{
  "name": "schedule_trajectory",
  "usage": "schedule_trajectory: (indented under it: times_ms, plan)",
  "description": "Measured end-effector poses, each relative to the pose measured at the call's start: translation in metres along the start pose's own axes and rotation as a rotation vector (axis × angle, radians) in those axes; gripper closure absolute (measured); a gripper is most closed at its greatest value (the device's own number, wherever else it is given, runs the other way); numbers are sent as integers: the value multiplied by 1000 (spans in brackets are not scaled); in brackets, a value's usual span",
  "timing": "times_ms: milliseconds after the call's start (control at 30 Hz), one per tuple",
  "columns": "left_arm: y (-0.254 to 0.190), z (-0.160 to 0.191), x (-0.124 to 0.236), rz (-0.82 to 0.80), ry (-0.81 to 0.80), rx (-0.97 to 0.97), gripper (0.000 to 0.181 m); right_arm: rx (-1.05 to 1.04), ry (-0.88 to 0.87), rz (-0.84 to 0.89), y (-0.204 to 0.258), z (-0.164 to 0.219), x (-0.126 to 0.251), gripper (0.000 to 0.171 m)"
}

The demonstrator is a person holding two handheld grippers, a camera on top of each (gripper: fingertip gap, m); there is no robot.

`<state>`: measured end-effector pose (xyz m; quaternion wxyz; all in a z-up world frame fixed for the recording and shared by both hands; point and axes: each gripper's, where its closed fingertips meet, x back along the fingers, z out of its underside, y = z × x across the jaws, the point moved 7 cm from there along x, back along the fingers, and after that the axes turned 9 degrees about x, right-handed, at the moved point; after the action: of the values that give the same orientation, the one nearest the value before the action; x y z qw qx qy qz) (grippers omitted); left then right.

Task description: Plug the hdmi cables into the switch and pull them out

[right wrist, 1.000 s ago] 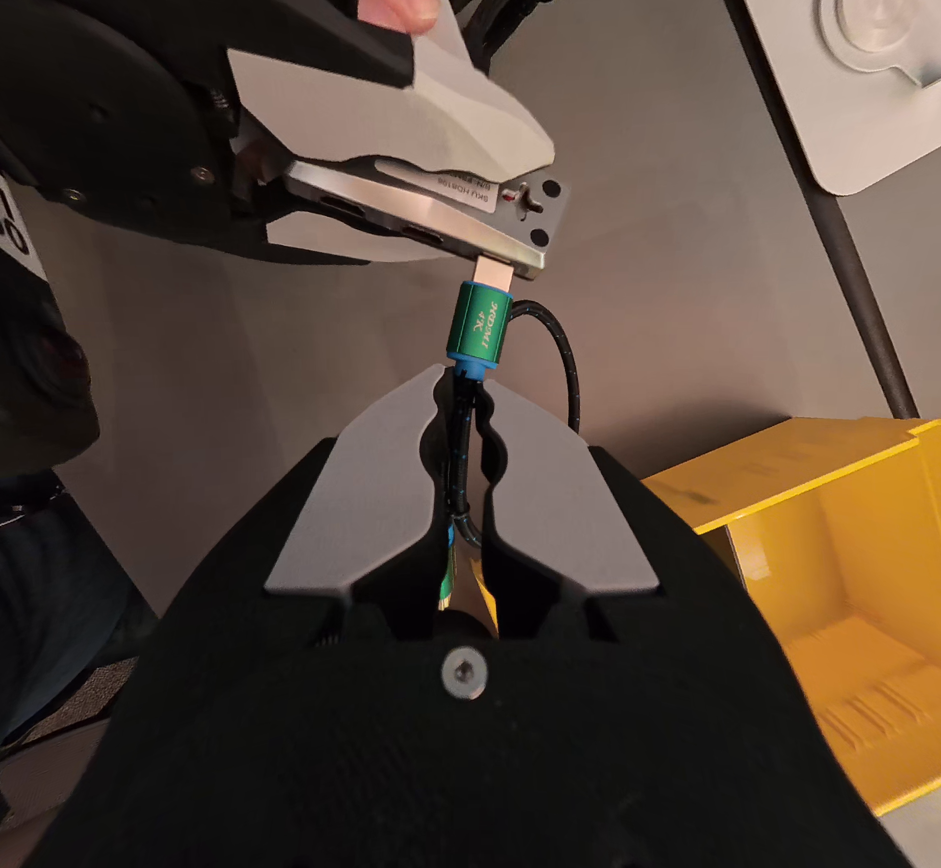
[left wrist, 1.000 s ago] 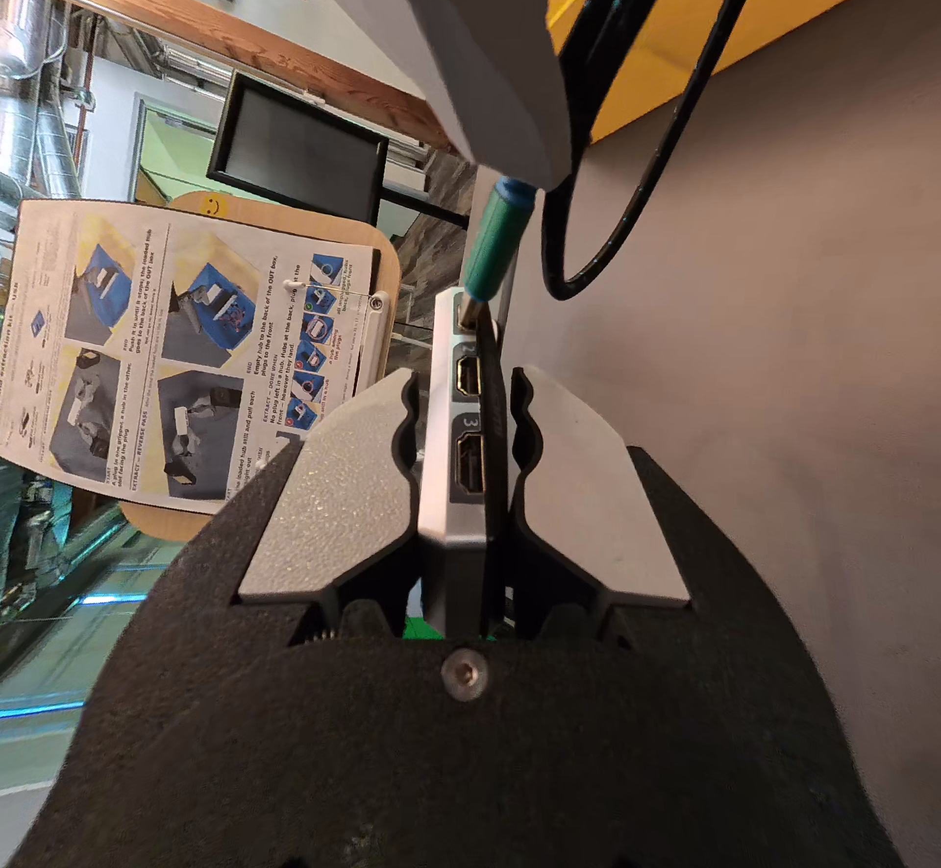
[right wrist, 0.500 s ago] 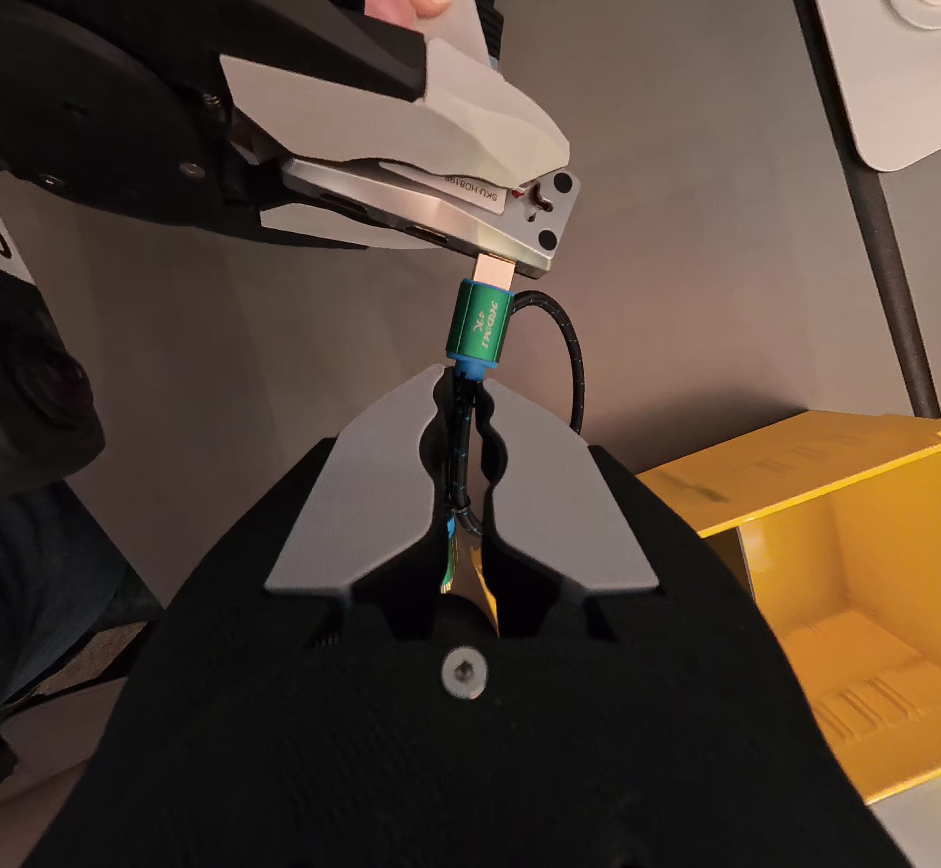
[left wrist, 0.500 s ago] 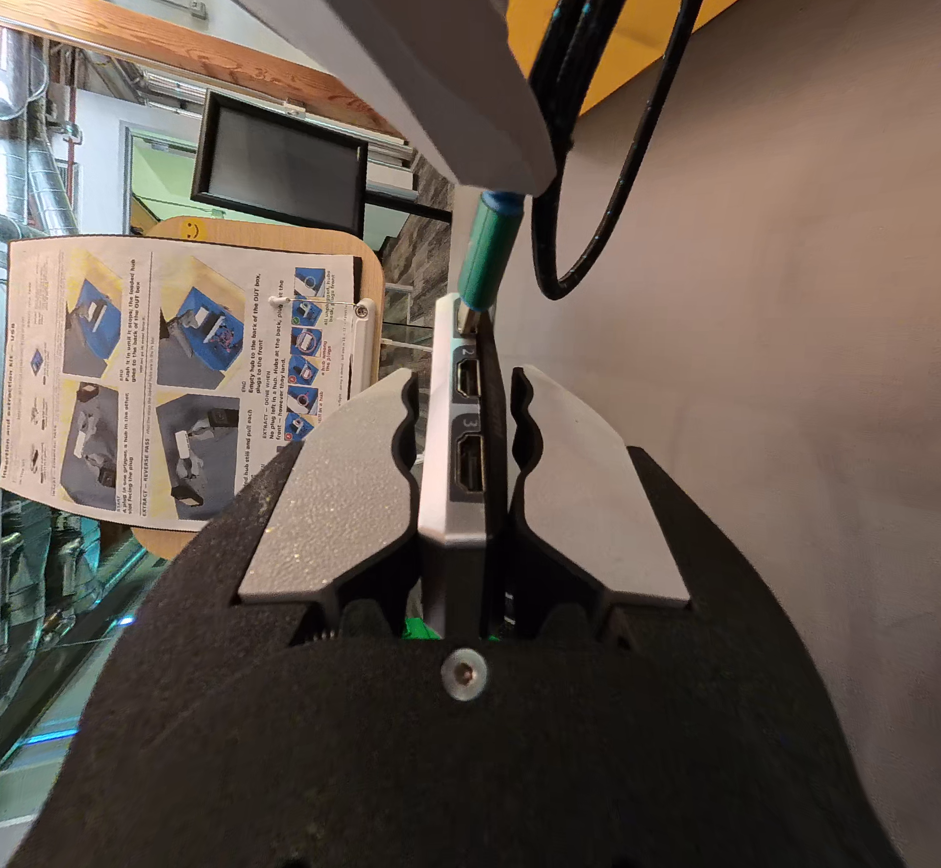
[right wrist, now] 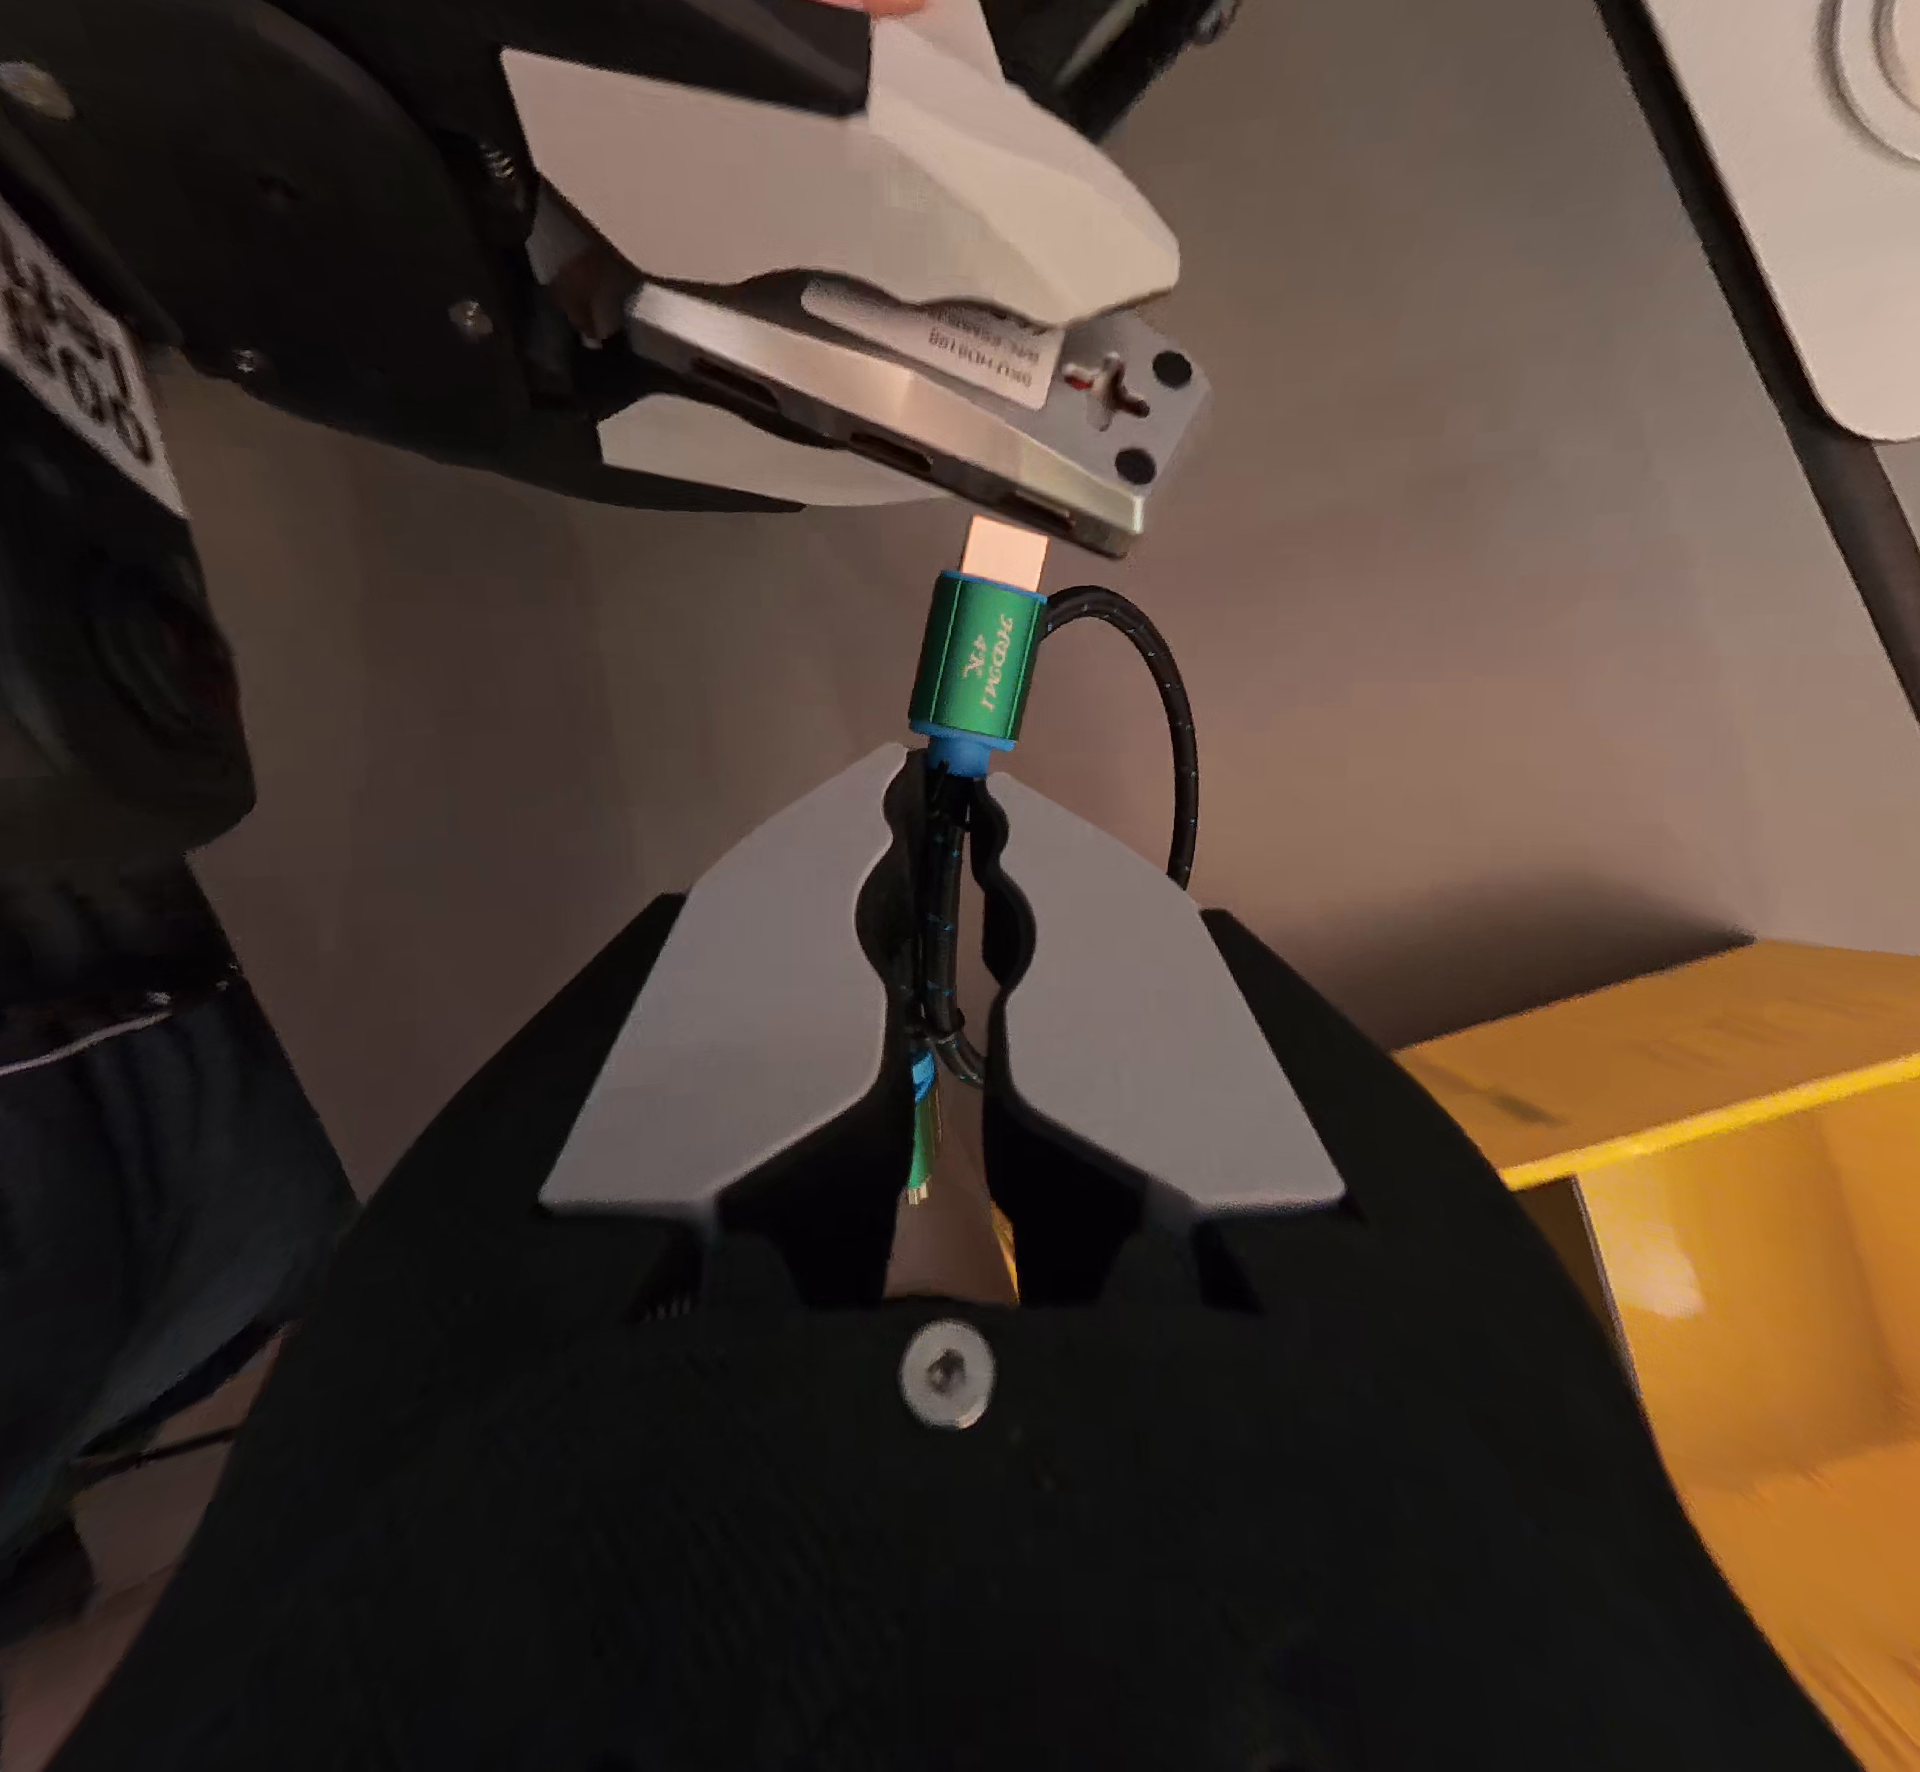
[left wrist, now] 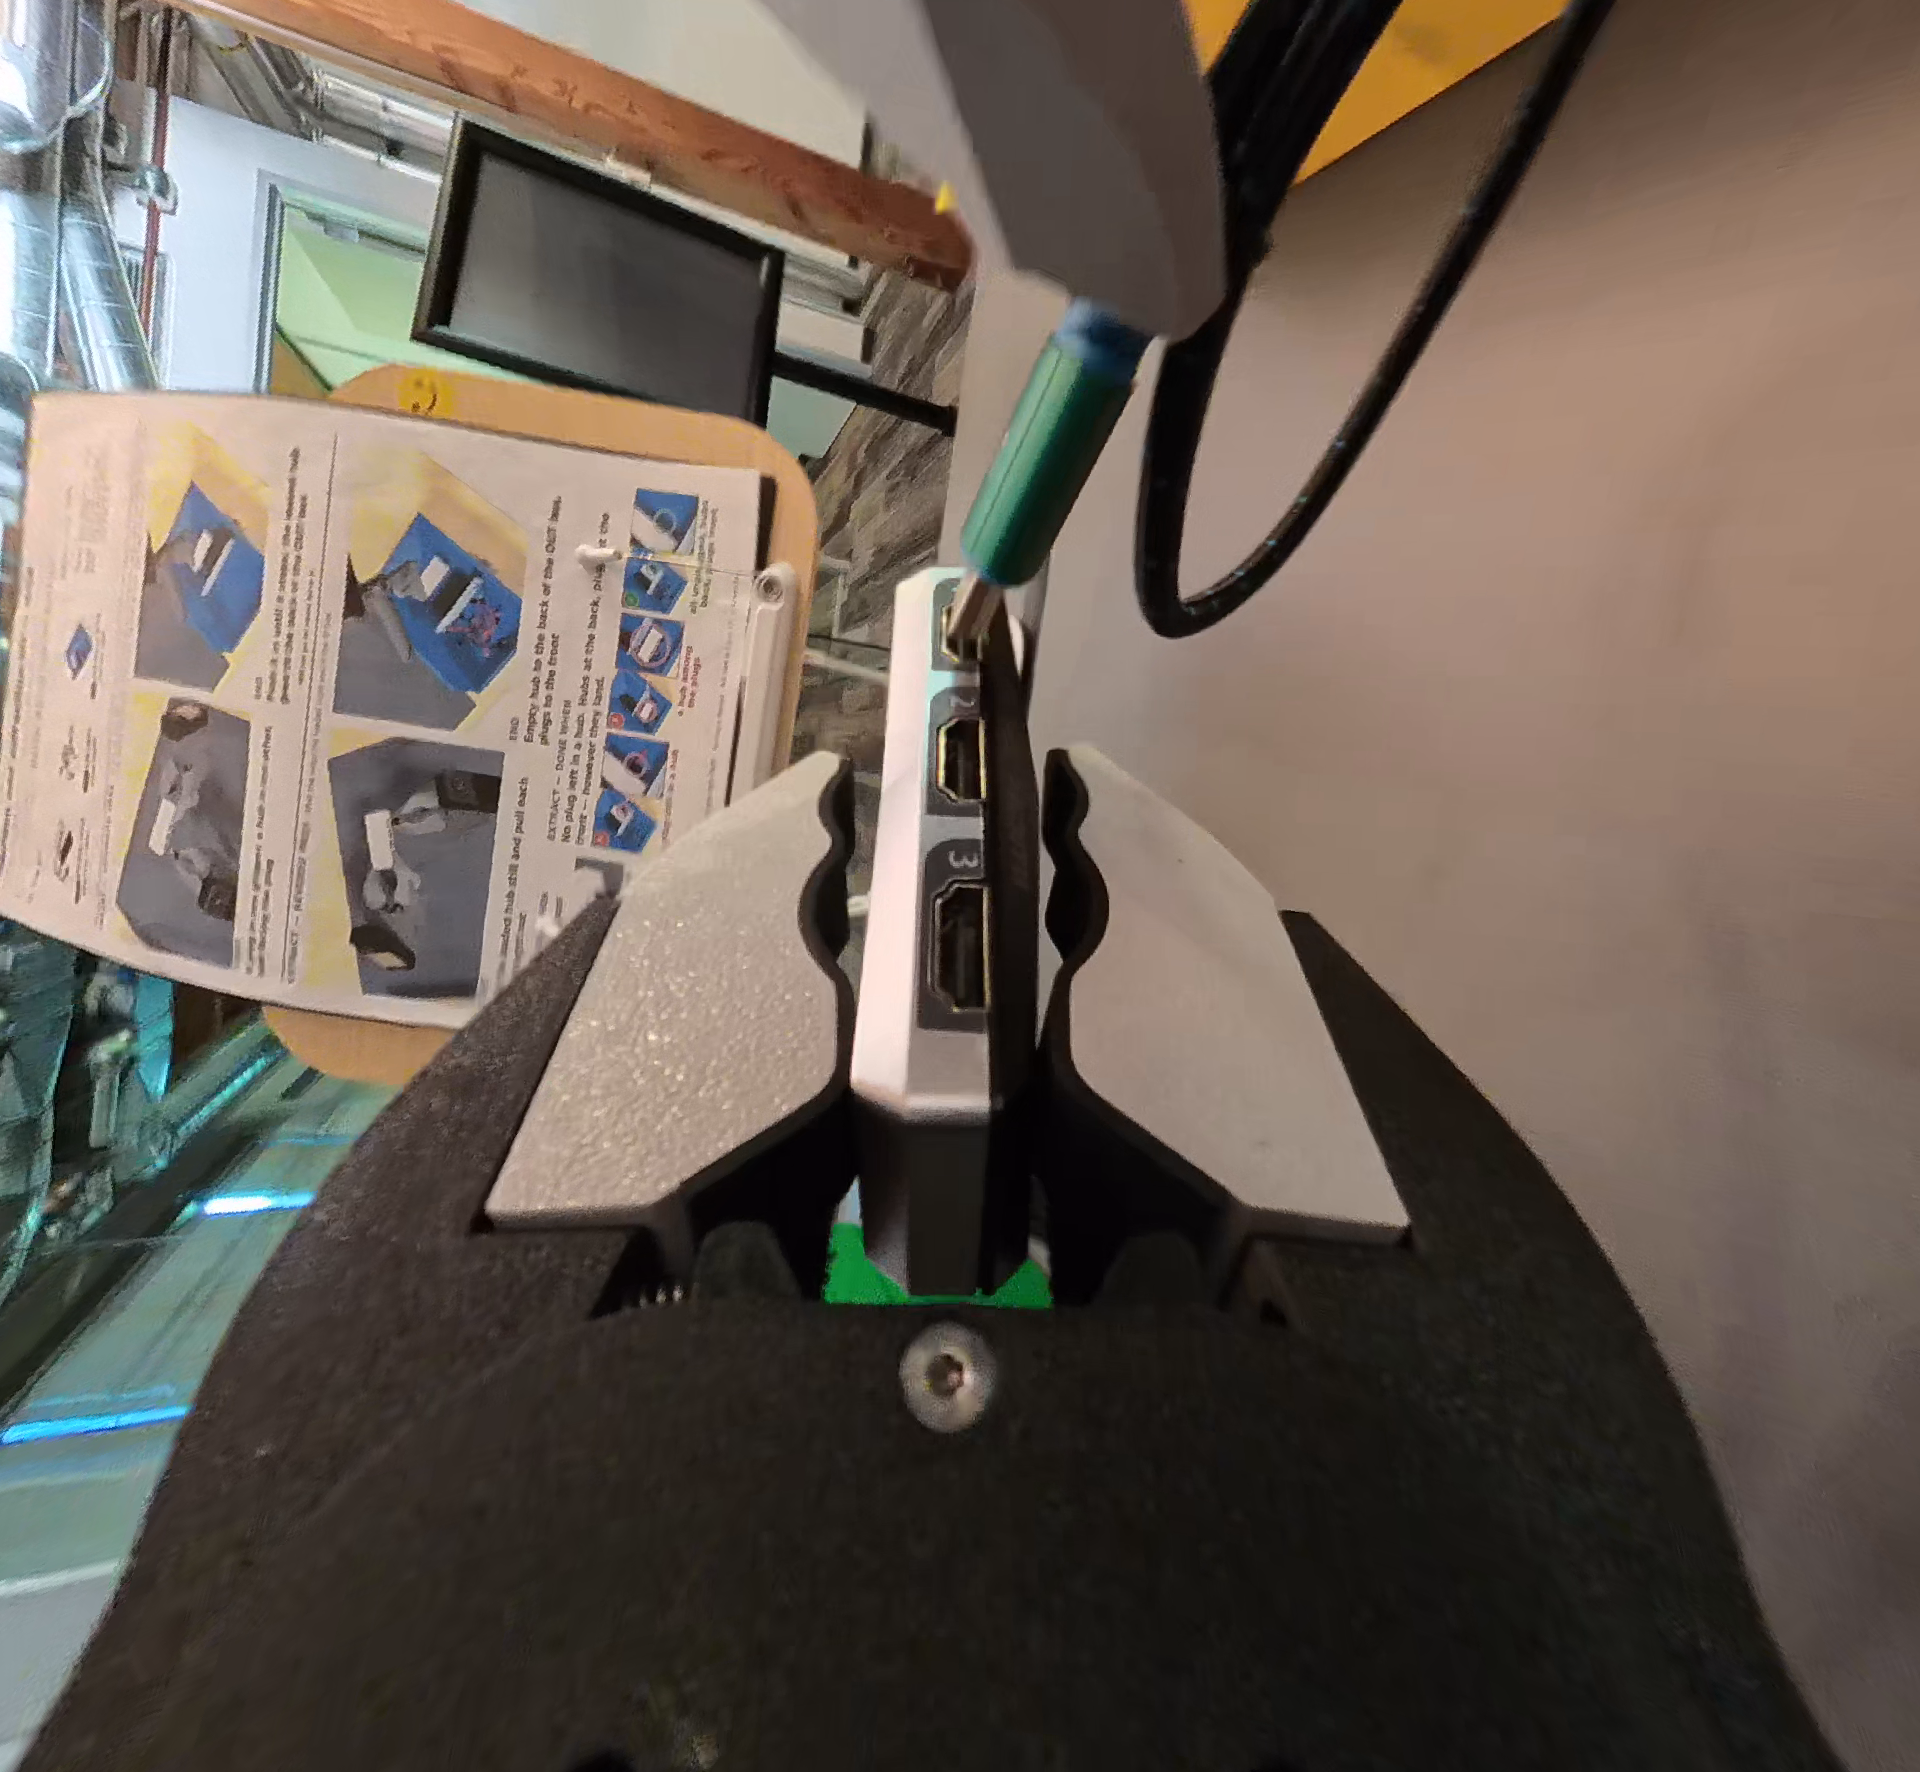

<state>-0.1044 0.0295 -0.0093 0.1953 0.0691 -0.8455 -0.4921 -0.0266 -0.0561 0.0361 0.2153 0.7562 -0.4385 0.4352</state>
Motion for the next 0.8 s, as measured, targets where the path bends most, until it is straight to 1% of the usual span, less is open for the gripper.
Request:
schedule_trajectory:
  times_ms: [100, 167, 233, 333, 367, 433, 500, 533, 567, 600, 700, 733, 800]
  plan:
    - [26, 12, 10, -25, -6, 113, 146, -68, -145, -51, -8, -5, 2, 165]
    - [45, 18, 20, -38, -36, 208, 146, -139, -252, -140, -14, -10, -3, 165]
    - [61, 24, 29, -53, -57, 283, 146, -223, -374, -320, -15, -16, -12, 165]
    - [81, 33, 42, -93, -69, 343, 146, -359, -495, -739, -9, -20, -34, 165]
    - [86, 36, 45, -106, -69, 357, 146, -407, -505, -841, -8, -20, -44, 165]
    - [94, 40, 52, -128, -70, 376, 146, -485, -465, -932, -8, -16, -72, 166]
    - [99, 42, 56, -137, -71, 385, 146, -534, -356, -946, -5, -6, -104, 165]
    - [101, 42, 58, -136, -76, 391, 146, -576, -339, -977, -5, -5, -114, 165]
    - [102, 42, 59, -135, -81, 396, 146, -587, -301, -971, -6, -1, -123, 166]
    - [102, 42, 59, -132, -85, 398, 146, -587, -264, -933, -7, 3, -130, 166]
    - [102, 40, 59, -126, -83, 386, 146, -542, -177, -738, -19, 14, -144, 164]
    - [101, 39, 58, -122, -85, 386, 146, -518, -165, -671, -23, 15, -146, 164]
    - [100, 38, 57, -115, -86, 384, 146, -430, -167, -542, -28, 14, -147, 157]
